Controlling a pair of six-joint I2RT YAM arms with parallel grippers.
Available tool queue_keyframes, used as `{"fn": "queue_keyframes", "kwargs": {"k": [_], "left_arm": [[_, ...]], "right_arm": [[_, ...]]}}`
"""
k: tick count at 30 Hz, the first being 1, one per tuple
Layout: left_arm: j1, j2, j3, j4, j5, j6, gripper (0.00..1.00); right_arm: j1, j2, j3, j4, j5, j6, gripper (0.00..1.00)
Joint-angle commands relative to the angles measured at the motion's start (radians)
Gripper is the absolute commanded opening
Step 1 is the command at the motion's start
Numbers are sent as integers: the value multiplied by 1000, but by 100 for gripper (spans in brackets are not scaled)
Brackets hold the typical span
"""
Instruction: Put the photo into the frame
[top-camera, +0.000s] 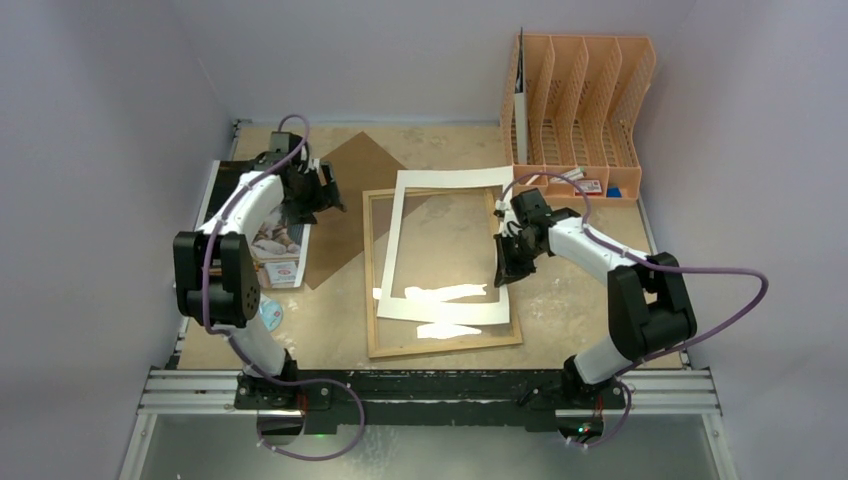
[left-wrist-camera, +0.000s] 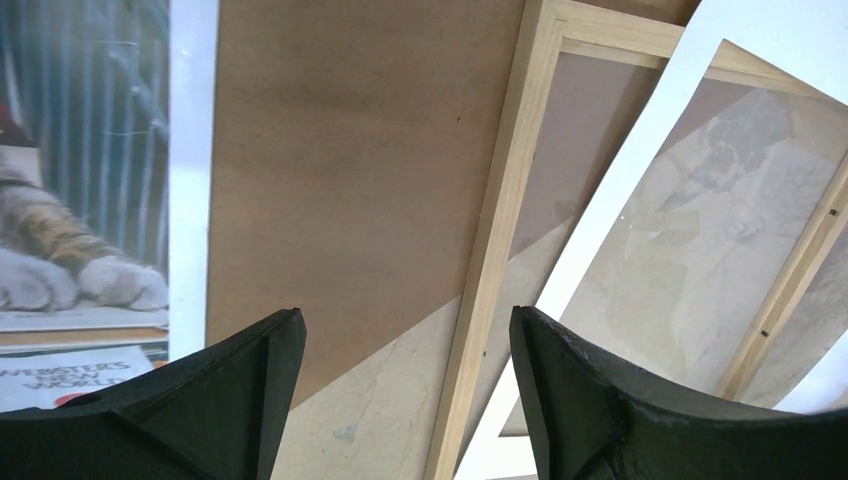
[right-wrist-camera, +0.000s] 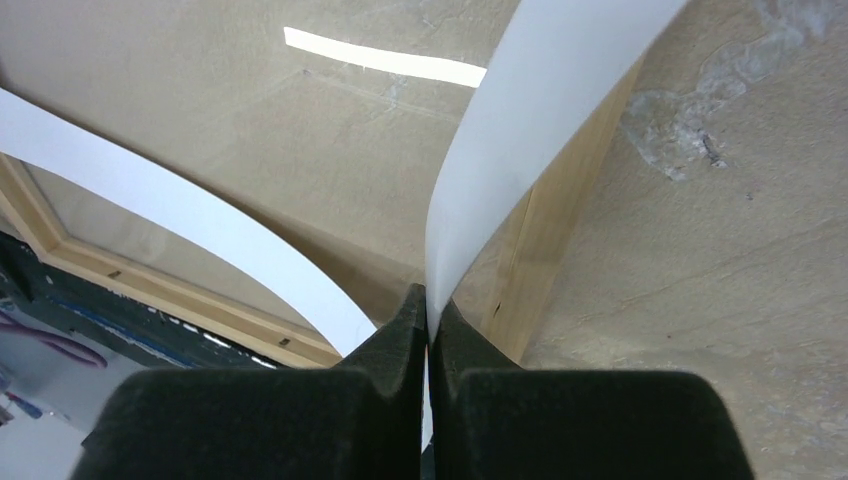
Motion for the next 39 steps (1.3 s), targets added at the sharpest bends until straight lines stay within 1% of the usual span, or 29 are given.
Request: {"fn": "queue_keyframes", "kwargs": {"k": [1, 9, 12, 15, 17, 20, 23, 25, 27, 30, 32, 34, 39], "left_arm": [[-27, 12, -17, 72, -8, -41, 78], [-86, 49, -109, 228, 39, -87, 78], [-111, 87, -111, 270, 41, -100, 75], [-123, 115, -105, 308, 28, -108, 71], [-124, 137, -97, 332, 13, -109, 69], [-125, 173, -74, 348, -15, -106, 68], [-130, 202, -56, 356, -25, -104, 67], [-130, 210, -54, 365, -27, -107, 67], [-131, 211, -60, 378, -21, -108, 67], [-132, 210, -67, 387, -12, -103, 67], [-132, 211, -69, 388, -7, -97, 67], [-132, 215, -67, 385, -6, -92, 67], [-132, 213, -66, 375, -5, -83, 67]], "right_arm": [[22, -15, 11, -64, 19, -31, 0], [73, -26, -3, -70, -16, -31, 0], [88, -26, -2, -74, -5, -32, 0], [88, -33, 11, -85, 38, -26, 0], [89, -45, 20, -82, 62, -15, 5], [88, -64, 20, -67, 73, 20, 18], [87, -85, 7, -14, 116, 70, 34], [87, -104, -11, 49, 129, 96, 41], [84, -136, -40, 141, 127, 134, 47], [73, -171, -88, 312, 77, 194, 53], [69, -179, -111, 405, 60, 236, 60], [58, -171, -133, 488, 44, 279, 63], [26, -128, -160, 648, 19, 333, 63]]}}
